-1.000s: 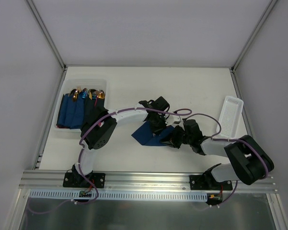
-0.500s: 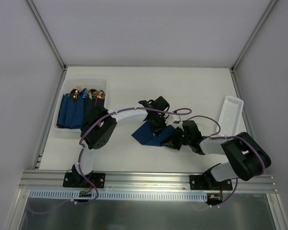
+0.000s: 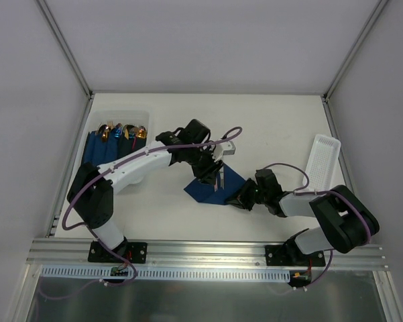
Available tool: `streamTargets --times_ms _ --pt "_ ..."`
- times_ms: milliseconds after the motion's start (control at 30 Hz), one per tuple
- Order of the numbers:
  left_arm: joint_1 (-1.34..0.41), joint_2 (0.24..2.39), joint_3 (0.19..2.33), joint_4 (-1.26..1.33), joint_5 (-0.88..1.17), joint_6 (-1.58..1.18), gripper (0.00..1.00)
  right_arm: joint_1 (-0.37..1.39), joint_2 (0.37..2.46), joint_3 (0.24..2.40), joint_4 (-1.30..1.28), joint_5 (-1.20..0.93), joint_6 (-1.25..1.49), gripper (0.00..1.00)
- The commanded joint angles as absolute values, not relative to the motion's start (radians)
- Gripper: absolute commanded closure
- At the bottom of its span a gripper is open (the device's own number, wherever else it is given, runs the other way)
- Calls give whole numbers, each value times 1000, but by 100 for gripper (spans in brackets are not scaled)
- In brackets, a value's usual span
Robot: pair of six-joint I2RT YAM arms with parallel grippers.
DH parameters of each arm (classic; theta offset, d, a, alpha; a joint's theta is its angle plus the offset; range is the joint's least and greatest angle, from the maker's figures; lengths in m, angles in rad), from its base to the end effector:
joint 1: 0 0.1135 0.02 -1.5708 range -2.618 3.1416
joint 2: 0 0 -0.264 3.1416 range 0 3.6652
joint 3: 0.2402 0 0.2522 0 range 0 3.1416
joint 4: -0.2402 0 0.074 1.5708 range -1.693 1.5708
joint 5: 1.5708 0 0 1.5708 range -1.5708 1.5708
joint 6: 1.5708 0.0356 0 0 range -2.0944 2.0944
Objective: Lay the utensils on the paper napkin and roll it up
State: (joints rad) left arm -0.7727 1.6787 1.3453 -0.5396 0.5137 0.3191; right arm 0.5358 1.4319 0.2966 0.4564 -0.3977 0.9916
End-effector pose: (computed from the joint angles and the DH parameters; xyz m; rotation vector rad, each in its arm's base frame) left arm 0.2506 -0.2687 0.2720 1.4729 1.9734 -0.8279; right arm 0.1858 0.1264 0.1111 0.3297 2.4861 1.1887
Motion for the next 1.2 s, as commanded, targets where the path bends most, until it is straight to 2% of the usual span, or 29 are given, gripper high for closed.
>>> streamTargets --times_ms 0,200,400,733,1167 --pt "-782 1670 1289 -600 711 247 64 541 1410 264 414 -315 1009 92" --pt "-785 1769 1293 -601 845 155 74 543 1387 256 400 -296 1019 92" --pt "-784 1891 1353 -581 822 74 81 543 1385 267 384 -298 1012 93" --pt "-782 2008 1391 -531 723 -51 85 545 1397 281 379 -304 999 93" --pt "-735 2054 1342 -531 646 -55 88 543 1408 284 380 -308 989 93"
